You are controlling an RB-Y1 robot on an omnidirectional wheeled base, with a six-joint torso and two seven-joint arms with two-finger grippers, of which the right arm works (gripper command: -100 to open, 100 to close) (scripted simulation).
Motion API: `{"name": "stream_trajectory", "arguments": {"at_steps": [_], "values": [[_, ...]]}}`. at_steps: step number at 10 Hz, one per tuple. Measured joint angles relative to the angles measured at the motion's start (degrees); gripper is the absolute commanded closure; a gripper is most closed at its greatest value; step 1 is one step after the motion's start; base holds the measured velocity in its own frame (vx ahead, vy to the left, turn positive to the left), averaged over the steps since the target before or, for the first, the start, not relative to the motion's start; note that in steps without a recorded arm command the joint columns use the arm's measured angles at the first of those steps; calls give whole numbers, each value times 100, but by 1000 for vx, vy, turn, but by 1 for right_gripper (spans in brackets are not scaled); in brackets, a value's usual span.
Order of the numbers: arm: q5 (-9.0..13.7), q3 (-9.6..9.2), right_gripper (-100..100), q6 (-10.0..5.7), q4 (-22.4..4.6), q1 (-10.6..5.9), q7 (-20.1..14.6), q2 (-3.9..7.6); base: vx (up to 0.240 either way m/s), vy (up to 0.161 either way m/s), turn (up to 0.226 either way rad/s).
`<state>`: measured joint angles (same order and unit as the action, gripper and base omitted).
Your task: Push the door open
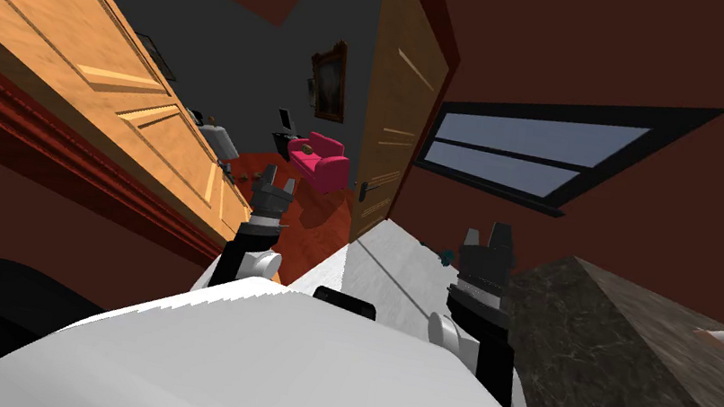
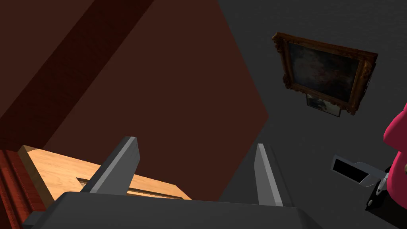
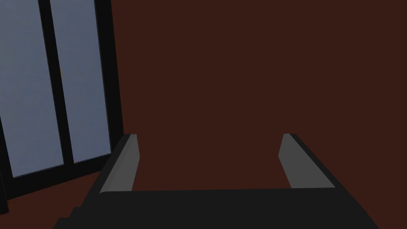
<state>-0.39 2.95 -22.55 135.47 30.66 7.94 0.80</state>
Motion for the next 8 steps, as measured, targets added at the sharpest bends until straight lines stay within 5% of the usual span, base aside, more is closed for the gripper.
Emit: {"name": "stream_trajectory", "arguments": {"at_steps": [8], "values": [[295, -536, -100, -98, -972, -490, -442, 651, 110, -42, 139]]}}
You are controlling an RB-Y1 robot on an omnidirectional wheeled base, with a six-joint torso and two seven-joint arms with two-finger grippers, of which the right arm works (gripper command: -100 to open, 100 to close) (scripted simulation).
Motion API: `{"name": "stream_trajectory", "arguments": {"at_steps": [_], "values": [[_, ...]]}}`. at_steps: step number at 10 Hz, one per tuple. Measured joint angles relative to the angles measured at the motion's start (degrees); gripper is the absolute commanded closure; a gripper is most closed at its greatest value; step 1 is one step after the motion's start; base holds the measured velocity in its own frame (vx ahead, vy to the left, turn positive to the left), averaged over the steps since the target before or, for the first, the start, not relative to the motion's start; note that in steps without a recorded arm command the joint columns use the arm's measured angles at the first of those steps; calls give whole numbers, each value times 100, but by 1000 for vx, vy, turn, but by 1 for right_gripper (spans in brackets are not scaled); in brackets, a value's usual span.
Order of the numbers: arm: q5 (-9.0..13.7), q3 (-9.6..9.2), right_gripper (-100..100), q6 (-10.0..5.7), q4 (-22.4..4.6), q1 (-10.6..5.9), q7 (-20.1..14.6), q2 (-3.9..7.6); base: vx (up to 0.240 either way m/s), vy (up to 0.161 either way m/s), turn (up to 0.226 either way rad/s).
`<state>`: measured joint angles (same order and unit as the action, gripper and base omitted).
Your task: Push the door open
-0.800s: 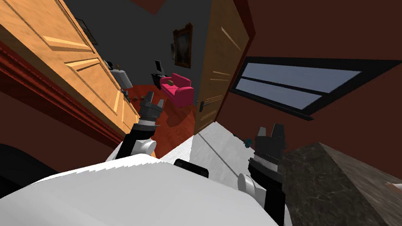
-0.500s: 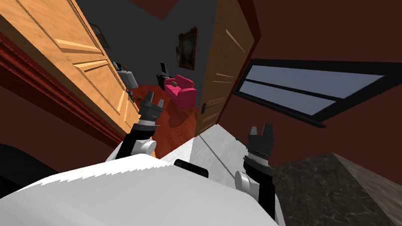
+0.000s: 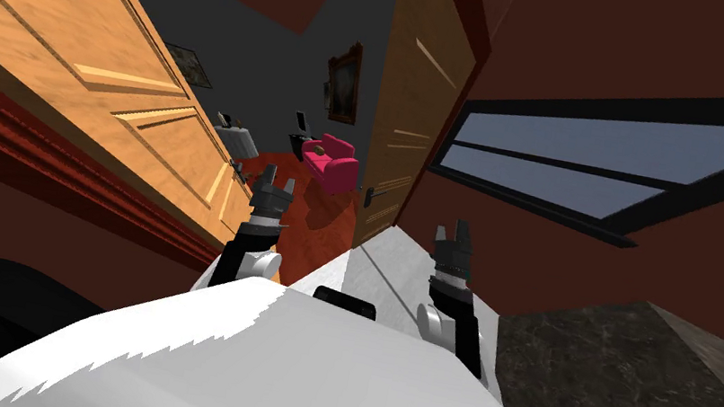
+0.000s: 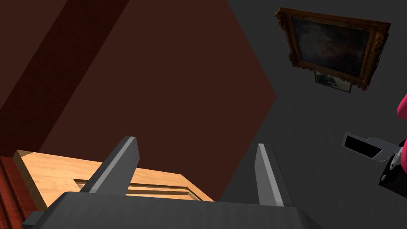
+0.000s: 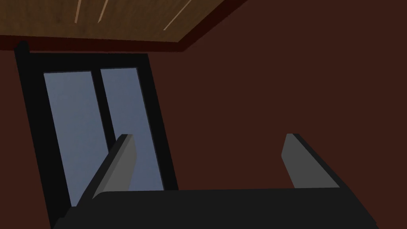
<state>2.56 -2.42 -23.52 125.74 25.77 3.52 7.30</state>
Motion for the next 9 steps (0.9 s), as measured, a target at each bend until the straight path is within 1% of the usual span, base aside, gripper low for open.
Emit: {"name": "stream_trajectory", "arguments": {"at_steps": [1, 2, 4, 6, 7, 8, 9], "values": [[48, -53, -100, -25, -155, -68, -67, 99, 89, -33, 138], [66, -153, -100, -51, -311, -153, -106, 150, 83, -37, 138], [156, -284, -100, -99, -658, -341, -233, 336, 88, -44, 144], [251, -433, -100, -175, -963, -454, -378, 541, 98, -68, 162], [308, -499, -100, -195, -1080, -498, -462, 663, 82, -63, 173], [357, -571, -100, -181, -1231, -611, -536, 761, 82, -63, 123], [395, -668, -100, -190, -1374, -674, -596, 847, 84, -55, 148]]}}
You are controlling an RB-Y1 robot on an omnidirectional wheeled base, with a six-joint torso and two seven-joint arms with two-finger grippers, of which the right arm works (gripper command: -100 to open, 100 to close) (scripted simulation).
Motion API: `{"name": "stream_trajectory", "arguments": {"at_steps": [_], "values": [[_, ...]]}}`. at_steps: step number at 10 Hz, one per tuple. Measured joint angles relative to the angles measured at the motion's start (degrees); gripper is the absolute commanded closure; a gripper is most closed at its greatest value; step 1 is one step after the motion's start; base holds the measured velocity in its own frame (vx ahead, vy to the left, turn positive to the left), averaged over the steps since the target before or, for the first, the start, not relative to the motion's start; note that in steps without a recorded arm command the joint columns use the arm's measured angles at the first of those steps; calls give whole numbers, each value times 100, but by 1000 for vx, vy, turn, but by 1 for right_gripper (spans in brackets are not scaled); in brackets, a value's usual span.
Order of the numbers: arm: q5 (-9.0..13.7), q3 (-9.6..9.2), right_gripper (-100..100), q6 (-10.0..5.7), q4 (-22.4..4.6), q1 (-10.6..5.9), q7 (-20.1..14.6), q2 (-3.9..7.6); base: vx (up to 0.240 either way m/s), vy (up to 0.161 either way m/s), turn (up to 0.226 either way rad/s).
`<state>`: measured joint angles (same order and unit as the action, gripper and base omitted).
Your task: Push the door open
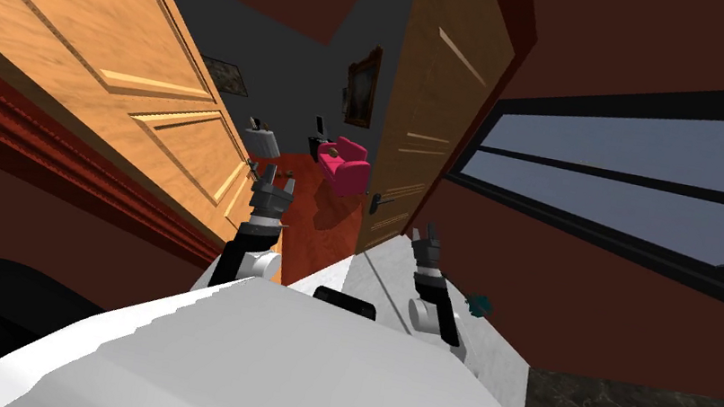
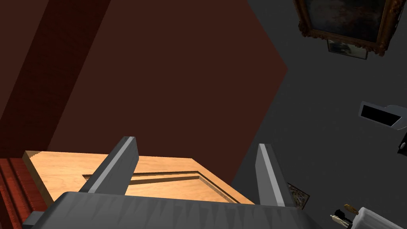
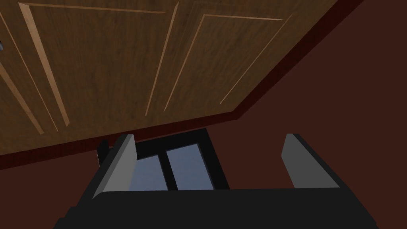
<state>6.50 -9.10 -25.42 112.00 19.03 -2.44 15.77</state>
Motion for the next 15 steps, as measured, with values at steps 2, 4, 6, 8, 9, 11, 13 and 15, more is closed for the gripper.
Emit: {"name": "stream_trajectory", "arguments": {"at_steps": [2, 4, 6, 8, 9, 11, 13, 15], "values": [[62, -133, -100, -35, -247, -122, -96, 135, 52, -42, 86], [149, -248, -100, -63, -477, -228, -218, 324, 78, -58, 153], [208, -380, -100, -86, -712, -354, -318, 448, 53, -40, 91], [282, -515, -100, -145, -1027, -508, -424, 605, 67, -58, 170], [316, -610, -100, -167, -1183, -577, -478, 675, 63, -70, 158], [416, -762, -100, -199, -1478, -727, -627, 892, 81, -68, 139], [508, -920, -100, -247, -1814, -893, -767, 1087, 75, -79, 162], [593, -1070, -100, -254, -2073, -1035, -891, 1267, 85, -75, 133]]}}
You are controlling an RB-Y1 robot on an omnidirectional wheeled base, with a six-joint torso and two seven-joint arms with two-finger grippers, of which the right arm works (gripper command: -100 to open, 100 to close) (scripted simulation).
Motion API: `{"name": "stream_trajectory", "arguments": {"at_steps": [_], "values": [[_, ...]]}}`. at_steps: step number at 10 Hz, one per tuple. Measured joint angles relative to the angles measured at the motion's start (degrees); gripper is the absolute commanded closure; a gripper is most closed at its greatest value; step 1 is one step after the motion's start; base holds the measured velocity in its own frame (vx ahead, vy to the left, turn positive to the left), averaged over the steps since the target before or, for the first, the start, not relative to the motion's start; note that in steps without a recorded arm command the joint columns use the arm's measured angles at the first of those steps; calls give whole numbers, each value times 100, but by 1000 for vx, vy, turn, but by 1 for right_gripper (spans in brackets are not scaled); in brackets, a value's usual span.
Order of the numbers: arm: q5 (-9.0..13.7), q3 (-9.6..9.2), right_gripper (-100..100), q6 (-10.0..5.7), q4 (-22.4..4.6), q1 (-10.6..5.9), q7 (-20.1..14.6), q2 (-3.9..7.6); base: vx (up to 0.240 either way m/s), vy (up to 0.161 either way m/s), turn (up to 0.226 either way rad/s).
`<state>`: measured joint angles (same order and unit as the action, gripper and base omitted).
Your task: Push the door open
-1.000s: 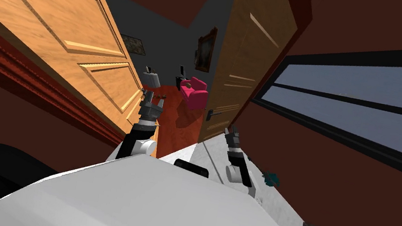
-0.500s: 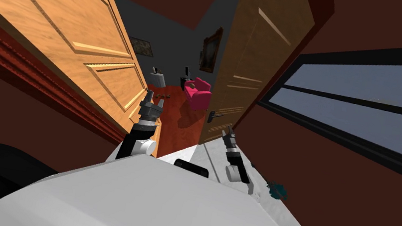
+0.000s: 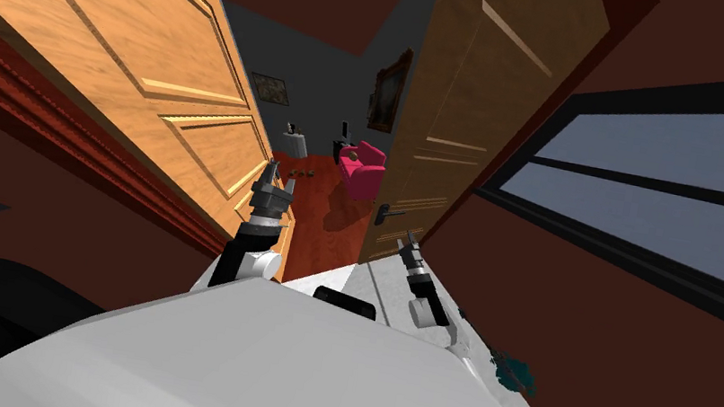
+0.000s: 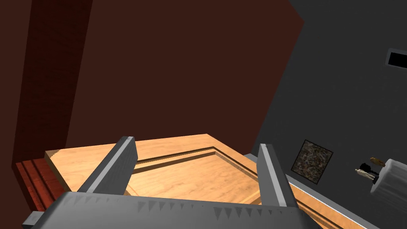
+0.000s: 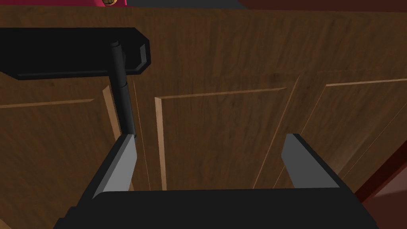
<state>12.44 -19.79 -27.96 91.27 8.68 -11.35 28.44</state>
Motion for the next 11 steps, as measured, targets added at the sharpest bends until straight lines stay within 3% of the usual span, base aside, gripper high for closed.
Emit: {"name": "stream_trajectory", "arguments": {"at_steps": [3, 11], "values": [[111, -225, -100, -85, -490, -245, -177, 223, 68, -73, 127], [376, -681, -100, -210, -1361, -655, -579, 805, 63, -63, 100]]}}
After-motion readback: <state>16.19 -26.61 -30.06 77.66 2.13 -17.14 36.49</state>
